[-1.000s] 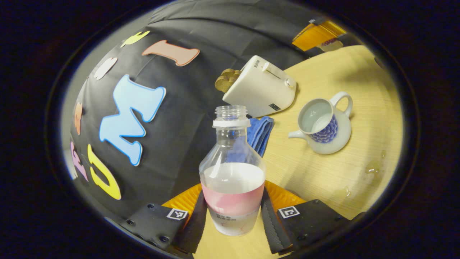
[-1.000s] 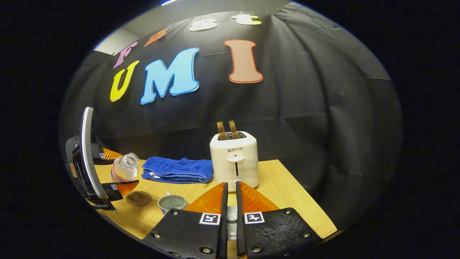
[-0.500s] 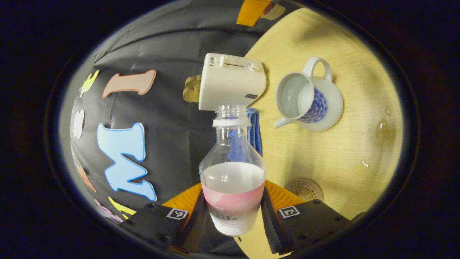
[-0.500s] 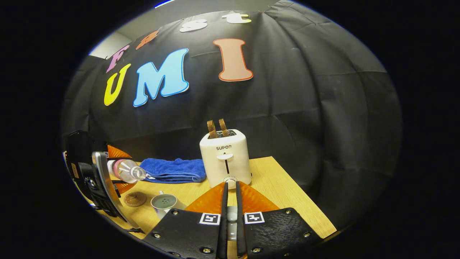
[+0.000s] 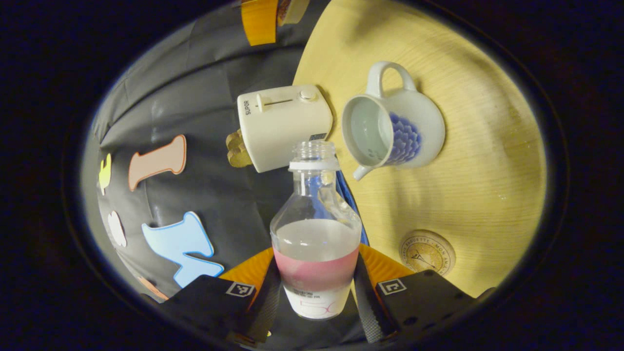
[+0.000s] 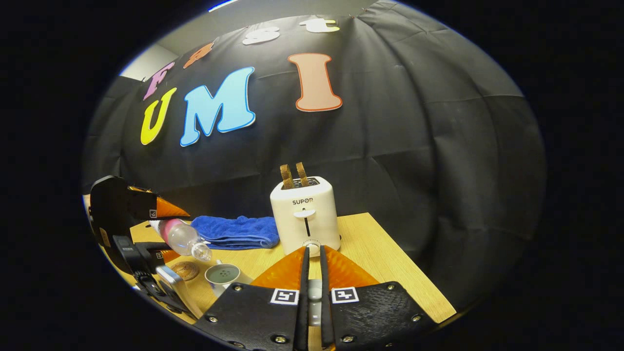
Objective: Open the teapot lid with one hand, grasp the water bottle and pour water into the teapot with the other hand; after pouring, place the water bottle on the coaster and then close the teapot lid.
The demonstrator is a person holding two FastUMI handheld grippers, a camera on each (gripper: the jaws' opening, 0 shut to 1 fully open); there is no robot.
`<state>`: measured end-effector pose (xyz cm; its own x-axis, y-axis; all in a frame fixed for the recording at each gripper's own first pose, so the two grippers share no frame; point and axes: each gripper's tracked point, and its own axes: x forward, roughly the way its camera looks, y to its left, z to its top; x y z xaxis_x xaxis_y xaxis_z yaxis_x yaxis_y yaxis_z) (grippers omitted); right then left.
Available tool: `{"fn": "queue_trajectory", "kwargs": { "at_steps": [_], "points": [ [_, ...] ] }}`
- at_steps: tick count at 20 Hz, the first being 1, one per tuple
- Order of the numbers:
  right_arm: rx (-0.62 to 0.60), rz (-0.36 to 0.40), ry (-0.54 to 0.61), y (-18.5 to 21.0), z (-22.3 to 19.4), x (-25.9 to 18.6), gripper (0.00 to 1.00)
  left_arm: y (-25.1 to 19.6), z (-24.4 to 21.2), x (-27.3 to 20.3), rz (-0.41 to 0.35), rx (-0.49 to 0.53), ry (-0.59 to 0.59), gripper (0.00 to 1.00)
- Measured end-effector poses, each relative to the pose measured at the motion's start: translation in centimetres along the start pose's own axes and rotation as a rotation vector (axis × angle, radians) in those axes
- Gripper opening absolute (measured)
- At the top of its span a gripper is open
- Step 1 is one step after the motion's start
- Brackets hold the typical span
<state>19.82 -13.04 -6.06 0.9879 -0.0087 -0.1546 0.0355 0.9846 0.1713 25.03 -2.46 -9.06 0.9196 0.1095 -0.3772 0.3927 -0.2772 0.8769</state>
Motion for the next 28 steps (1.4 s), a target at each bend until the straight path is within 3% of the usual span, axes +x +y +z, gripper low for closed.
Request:
{"fn": "queue_trajectory", "kwargs": {
  "at_steps": [11, 21, 28],
  "points": [
    [0.011, 0.013, -0.009, 0.0, 0.4, 0.1, 0.1, 1.1, 0.1, -0.6, 0.017, 0.218, 0.037, 0.83],
    [0.011, 0.02, -0.005, 0.2, 0.2, 0.4, 0.1, 2.9, 0.7, -1.3, 0.043, 0.474, 0.062, 0.83],
    [0.017, 0.024, -0.009, 0.1, 0.3, 0.2, 0.1, 3.8, 1.4, -1.8, 0.085, 0.59, 0.07, 0.82]
  ]
}}
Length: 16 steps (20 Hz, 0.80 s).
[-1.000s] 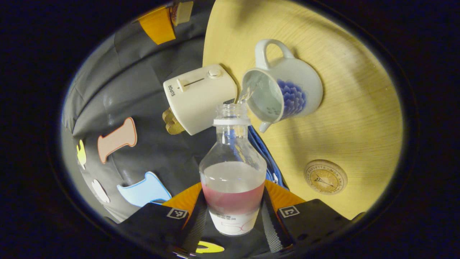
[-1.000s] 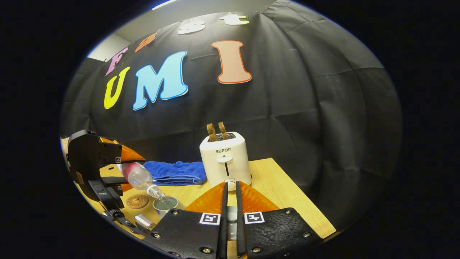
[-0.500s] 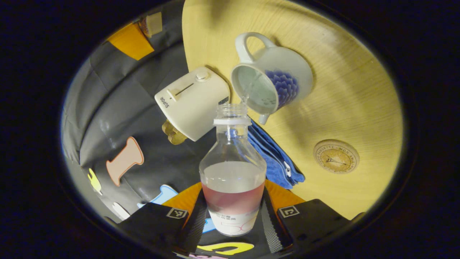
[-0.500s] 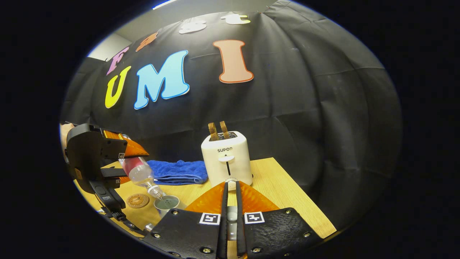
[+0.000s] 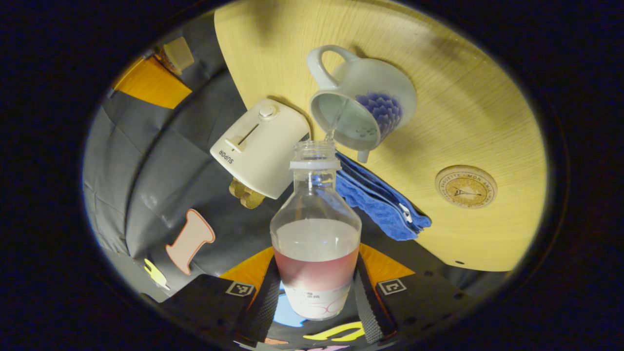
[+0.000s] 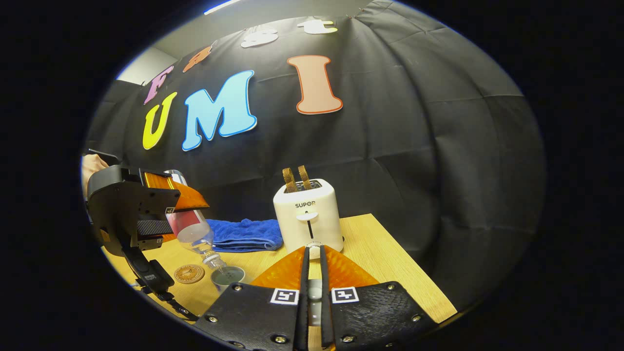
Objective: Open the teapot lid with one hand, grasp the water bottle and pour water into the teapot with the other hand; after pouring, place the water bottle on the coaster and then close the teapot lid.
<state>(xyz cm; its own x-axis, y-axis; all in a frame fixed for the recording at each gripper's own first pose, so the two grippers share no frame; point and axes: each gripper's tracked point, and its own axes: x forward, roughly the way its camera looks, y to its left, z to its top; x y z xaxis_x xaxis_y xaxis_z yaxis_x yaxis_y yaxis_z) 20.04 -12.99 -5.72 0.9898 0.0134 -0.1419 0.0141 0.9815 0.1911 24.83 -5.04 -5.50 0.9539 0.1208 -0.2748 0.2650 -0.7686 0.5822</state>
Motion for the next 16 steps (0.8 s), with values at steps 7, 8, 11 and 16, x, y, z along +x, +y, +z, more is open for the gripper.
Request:
{"fn": "queue_trajectory", "kwargs": {
  "at_steps": [7, 8, 11, 16],
  "points": [
    [0.01, -0.005, -0.007, -0.1, 0.3, -0.6, 0.1, 0.6, 0.1, -0.4, 0.026, 0.028, 0.014, 0.82],
    [0.01, -0.006, -0.007, -0.2, 0.3, -0.7, 0.1, 0.4, 0.2, -0.4, 0.019, 0.006, 0.008, 0.82],
    [0.018, -0.012, -0.006, -0.4, 0.3, -0.8, 0.1, -0.8, 0.2, -0.3, -0.007, -0.108, -0.006, 0.83],
    [0.023, -0.023, 0.0, -0.6, 0.1, -0.6, 0.1, -4.7, -1.2, -0.8, -0.085, -0.408, -0.019, 0.83]
  ]
}}
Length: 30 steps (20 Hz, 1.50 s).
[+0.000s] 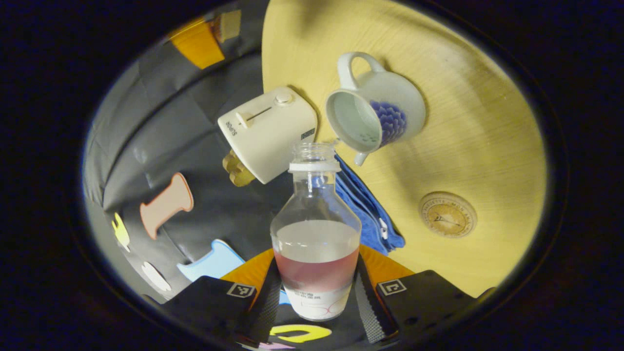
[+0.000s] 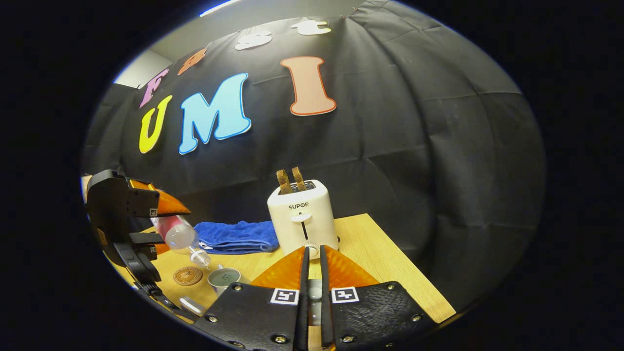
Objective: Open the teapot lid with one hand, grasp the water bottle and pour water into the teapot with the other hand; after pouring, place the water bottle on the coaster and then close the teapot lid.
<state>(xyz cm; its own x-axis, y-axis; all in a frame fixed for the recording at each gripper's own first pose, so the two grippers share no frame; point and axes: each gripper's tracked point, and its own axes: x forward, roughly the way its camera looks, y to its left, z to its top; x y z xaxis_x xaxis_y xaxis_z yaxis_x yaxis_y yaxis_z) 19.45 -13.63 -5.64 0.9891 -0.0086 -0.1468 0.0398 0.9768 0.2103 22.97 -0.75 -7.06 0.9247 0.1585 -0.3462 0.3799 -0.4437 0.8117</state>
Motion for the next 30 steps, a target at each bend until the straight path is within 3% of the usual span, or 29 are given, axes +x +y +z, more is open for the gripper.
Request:
{"fn": "queue_trajectory", "kwargs": {
  "at_steps": [7, 18, 20, 26, 30],
  "points": [
    [-0.027, 0.001, 0.022, 0.4, -0.9, 0.3, 0.1, -2.6, -2.0, 0.4, -0.039, -0.467, -0.042, 0.83],
    [-0.033, 0.008, 0.033, 0.5, -1.2, 0.3, 0.1, -5.7, -1.5, 4.6, 0.075, -1.409, -0.094, 0.83],
    [-0.033, 0.01, 0.037, 0.7, -1.3, 0.5, 0.1, -6.3, -0.3, 5.0, 0.061, -1.56, -0.109, 0.84],
    [-0.05, 0.017, 0.042, 1.0, -1.6, 0.5, 0.1, -5.1, 2.0, 5.3, 0.041, -1.868, -0.197, 0.83],
    [-0.033, 0.02, 0.05, 0.8, -1.8, 0.6, 0.1, -4.6, 3.1, 5.7, 0.042, -1.949, -0.257, 0.83]
  ]
}}
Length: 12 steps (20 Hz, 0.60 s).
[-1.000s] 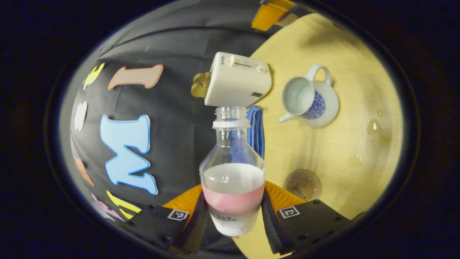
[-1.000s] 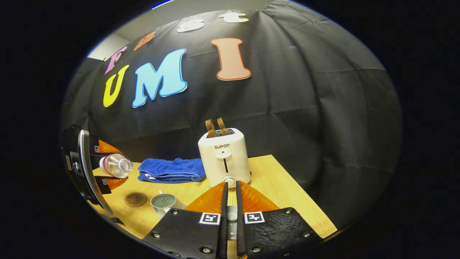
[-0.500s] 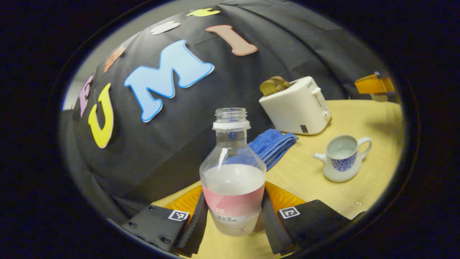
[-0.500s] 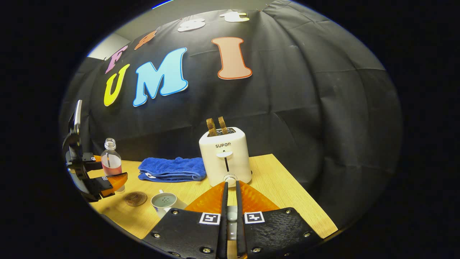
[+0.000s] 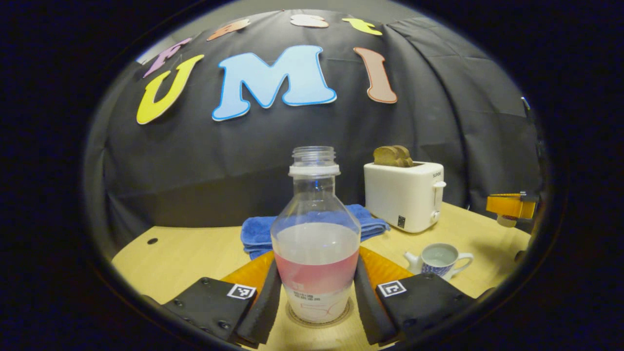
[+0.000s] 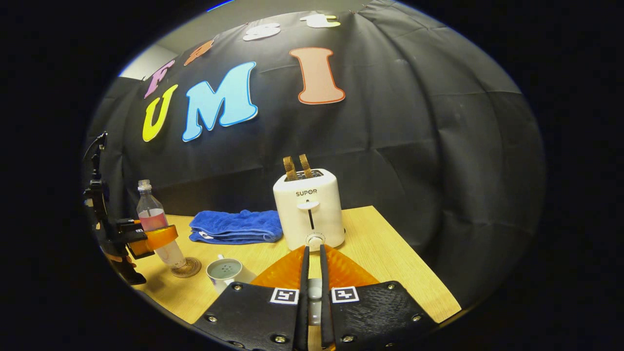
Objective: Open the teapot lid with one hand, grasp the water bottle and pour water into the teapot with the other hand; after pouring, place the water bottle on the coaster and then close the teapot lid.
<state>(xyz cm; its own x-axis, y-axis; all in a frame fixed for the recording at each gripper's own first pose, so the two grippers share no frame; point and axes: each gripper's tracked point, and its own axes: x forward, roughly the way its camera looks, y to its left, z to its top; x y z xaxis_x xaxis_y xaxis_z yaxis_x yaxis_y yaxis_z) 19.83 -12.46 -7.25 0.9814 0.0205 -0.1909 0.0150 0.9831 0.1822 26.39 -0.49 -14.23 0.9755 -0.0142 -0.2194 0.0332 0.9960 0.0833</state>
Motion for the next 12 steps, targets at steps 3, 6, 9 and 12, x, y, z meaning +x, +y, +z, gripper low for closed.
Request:
{"fn": "queue_trajectory", "kwargs": {
  "at_steps": [3, 6, 9, 12],
  "points": [
    [0.0, 0.0, -0.005, 0.02, 0.14, 0.03, 0.1, 0.23, -0.34, 0.17, 0.024, -0.049, -0.014, 0.82],
    [-0.006, 0.005, -0.001, 0.25, -0.01, 0.14, 0.1, 0.21, -0.71, 0.16, 0.034, -0.042, -0.013, 0.82],
    [-0.017, 0.009, 0.007, 0.5, -0.44, 0.15, 0.1, 0.09, -0.47, 0.46, 0.027, -0.032, -0.006, 0.83],
    [-0.025, 0.01, 0.011, 0.56, -0.5, 0.26, 0.1, 0.51, -0.88, 0.55, 0.022, -0.045, -0.011, 0.85]
  ]
}}
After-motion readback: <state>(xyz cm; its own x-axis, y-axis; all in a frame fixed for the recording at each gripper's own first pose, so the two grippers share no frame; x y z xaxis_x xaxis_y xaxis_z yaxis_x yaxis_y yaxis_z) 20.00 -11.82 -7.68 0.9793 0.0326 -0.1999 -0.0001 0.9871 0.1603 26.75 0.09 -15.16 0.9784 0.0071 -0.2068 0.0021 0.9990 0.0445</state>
